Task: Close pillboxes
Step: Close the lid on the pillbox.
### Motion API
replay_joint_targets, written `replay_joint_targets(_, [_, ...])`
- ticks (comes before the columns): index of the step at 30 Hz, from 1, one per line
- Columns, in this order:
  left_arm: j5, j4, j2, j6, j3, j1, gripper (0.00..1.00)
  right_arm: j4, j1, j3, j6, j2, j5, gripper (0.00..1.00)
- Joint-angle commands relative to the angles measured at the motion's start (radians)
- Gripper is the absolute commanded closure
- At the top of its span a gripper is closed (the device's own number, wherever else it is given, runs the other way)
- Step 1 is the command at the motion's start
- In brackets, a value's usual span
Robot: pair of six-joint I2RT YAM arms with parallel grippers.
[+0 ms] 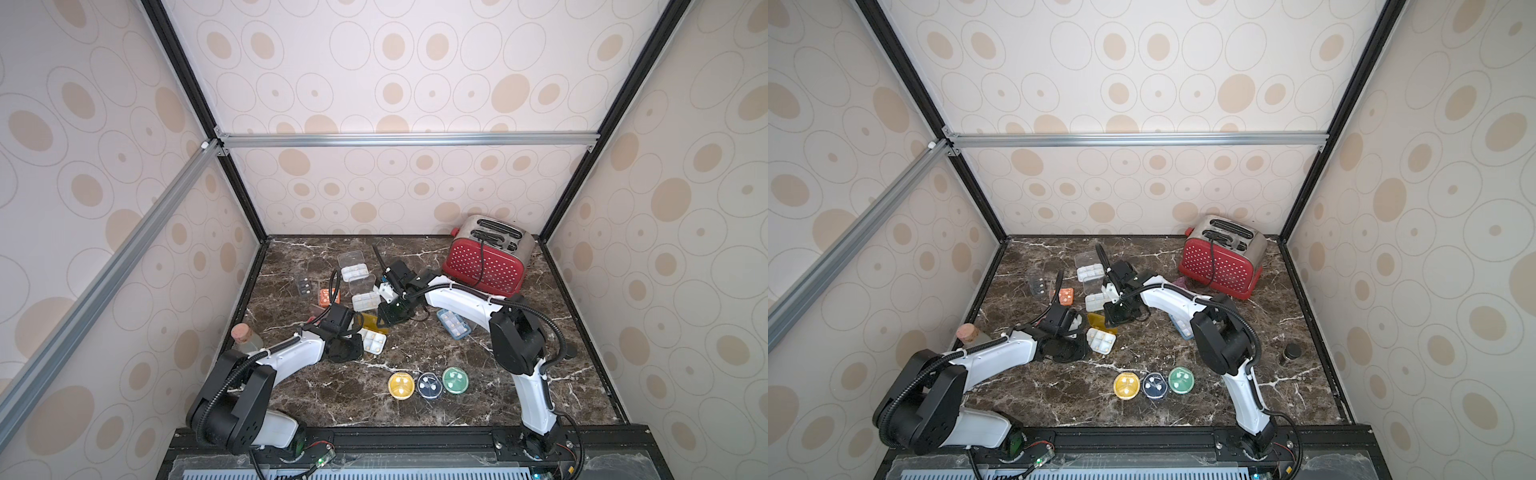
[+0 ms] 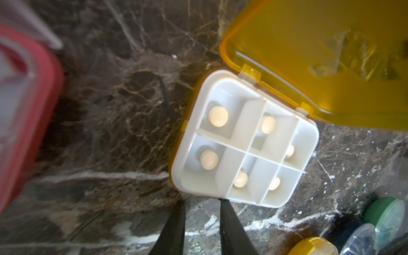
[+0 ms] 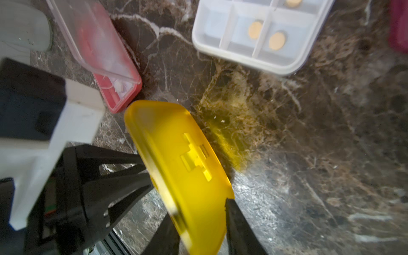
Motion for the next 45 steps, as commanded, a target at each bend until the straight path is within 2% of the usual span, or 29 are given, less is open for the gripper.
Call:
replay_joint_targets(1, [-0.047, -0.051, -0.039, -0.022, -0.028, 0.005, 0.71, 0.033, 0.043, -0.038, 0.025, -0.055, -0.058, 0.64])
replay_joint_targets(8, [-0.044, -0.028, -0.039, -0.036, -0.039, 0.005, 0.71, 0.041, 0.073, -0.053, 0.037, -0.063, -0.058, 0.63])
replay_joint_targets(15, [-0.072, -0.160, -0.217, -0.047, -0.061, 0.004, 0.70, 0.075, 0.078, -0.092, 0.083, -0.106, -0.062, 0.60])
replay_joint_targets(21, [-0.079, -0.204, -0.319, -0.058, -0.062, 0.005, 0.64, 0.020, 0.076, -0.077, 0.130, -0.103, 0.075, 0.56])
replay_joint_targets(22, [-0.077, -0.200, -0.316, -0.058, -0.054, 0.006, 0.60, 0.017, 0.076, -0.074, 0.137, -0.095, 0.085, 0.54])
replay_joint_targets(24, [-0.066, -0.180, -0.293, -0.052, -0.032, 0.005, 0.46, 0.005, 0.077, -0.062, 0.153, -0.073, 0.097, 0.48])
replay_joint_targets(27, [-0.076, -0.173, -0.237, -0.031, 0.009, 0.005, 0.36, 0.000, 0.078, -0.067, 0.186, -0.061, 0.141, 0.40])
replay_joint_targets(29, [-0.118, -0.198, -0.200, -0.009, 0.050, 0.005, 0.34, 0.003, 0.084, -0.072, 0.204, -0.058, 0.168, 0.36])
replay_joint_targets(33, [-0.206, -0.228, -0.127, 0.034, 0.125, 0.007, 0.34, -0.023, 0.106, -0.051, 0.230, -0.032, 0.239, 0.33])
replay_joint_targets(37, [-0.239, -0.224, -0.052, 0.059, 0.174, 0.007, 0.41, -0.028, 0.122, -0.023, 0.239, 0.009, 0.250, 0.45])
replay_joint_targets(45, [-0.252, -0.216, 0.045, 0.095, 0.216, 0.007, 0.44, -0.064, 0.131, 0.048, 0.210, 0.089, 0.243, 0.43])
